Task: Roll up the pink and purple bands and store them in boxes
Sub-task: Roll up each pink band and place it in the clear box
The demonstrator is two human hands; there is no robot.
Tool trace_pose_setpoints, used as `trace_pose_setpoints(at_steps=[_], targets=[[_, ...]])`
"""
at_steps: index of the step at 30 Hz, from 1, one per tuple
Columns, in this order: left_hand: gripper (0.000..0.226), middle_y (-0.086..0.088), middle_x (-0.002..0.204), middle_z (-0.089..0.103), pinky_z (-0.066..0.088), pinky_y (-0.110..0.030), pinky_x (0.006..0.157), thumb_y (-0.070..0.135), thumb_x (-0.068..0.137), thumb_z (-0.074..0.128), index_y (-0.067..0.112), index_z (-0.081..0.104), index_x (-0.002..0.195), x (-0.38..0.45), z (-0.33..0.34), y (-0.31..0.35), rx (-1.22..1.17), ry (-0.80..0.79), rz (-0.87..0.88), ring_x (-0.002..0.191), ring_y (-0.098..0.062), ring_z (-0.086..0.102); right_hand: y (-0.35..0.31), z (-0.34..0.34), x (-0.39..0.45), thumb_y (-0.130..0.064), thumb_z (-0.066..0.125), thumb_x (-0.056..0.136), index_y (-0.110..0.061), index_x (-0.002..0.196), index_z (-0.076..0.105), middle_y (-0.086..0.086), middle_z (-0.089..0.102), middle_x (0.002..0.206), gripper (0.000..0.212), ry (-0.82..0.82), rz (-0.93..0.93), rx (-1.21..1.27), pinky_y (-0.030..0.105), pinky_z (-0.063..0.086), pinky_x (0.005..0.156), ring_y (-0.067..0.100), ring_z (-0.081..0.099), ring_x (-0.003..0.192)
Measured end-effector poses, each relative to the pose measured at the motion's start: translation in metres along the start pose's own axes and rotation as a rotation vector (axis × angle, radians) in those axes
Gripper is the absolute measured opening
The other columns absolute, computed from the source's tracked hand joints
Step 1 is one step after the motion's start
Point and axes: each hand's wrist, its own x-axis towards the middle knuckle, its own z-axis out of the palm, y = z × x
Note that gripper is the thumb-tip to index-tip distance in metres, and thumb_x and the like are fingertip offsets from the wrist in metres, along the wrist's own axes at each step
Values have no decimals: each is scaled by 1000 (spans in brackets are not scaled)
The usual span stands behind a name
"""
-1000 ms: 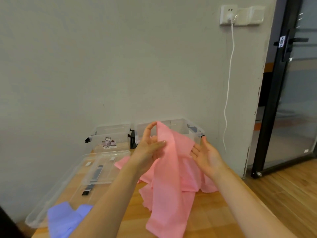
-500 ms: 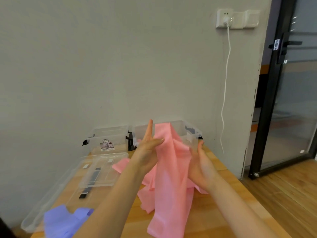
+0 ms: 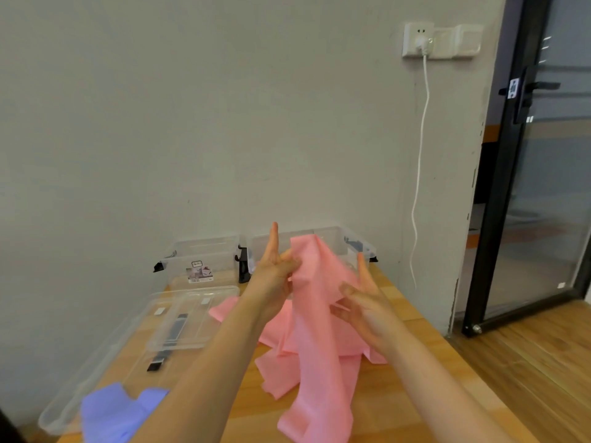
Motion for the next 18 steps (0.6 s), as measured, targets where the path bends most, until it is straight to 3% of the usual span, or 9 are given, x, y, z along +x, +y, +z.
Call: trace_pose_setpoints(at_steps=[2,3,5,8,10,12,14,16,18], targets=[[80,5,75,64,49,-20,55,-8,90,44,44,14,144,1,-2,4,-56,17,2,62,-7,59,-5,2,5,3,57,81,-39,144,18,2,67,93,86,67,-66,23,29,53,61,13,65,69],[80,5,78,68,52,-21,57,-6,90,45,43,14,144,3,-3,5,-91,26,2,65,-7,63,-11,3,10,6,53,84,-36,145,20,2,66,83,81,123,-96,33,27,53,59,12,62,64],[78,5,97,68,54,-27,74,-2,89,50,41,17,144,3,-6,3,-171,59,-8,83,-11,66,-27,4,22,8,49,86,-31,145,22,7,62,80,76,186,-165,59,26,53,64,14,60,65],[76,5,135,49,40,-34,101,8,83,61,31,23,145,-4,-11,-15,-267,128,-51,114,-13,54,-51,13,38,9,48,87,-31,145,24,13,56,84,74,146,-209,48,27,54,69,18,59,70],[85,2,133,51,42,-33,95,19,71,76,29,32,143,-12,-15,-33,-294,73,-110,110,-13,56,-61,19,46,9,48,87,-30,145,23,8,62,78,75,88,-213,7,27,54,69,15,62,68],[95,-4,111,61,49,-32,77,28,58,83,21,37,141,-22,-14,-49,-330,40,-195,91,-17,62,-67,23,50,11,48,86,-31,146,20,1,66,72,78,25,-186,-41,25,55,62,12,63,64],[103,-14,117,58,51,-33,75,33,51,88,10,38,139,-31,-9,-59,-296,16,-223,89,-21,62,-69,23,51,12,48,85,-35,145,19,-1,61,71,81,-20,-152,-136,21,49,51,8,57,55],[92,-19,125,53,51,-28,69,22,59,79,8,35,139,-33,1,-63,-231,60,-187,80,-17,63,-68,23,51,14,47,84,-37,145,18,0,52,72,85,-43,-122,-214,17,41,44,6,46,47],[82,-17,119,56,52,-28,65,9,64,71,13,34,138,-29,9,-61,-187,186,-112,80,-18,63,-67,21,51,15,45,84,-38,145,16,0,53,76,85,-56,-106,-216,18,42,43,6,47,46]])
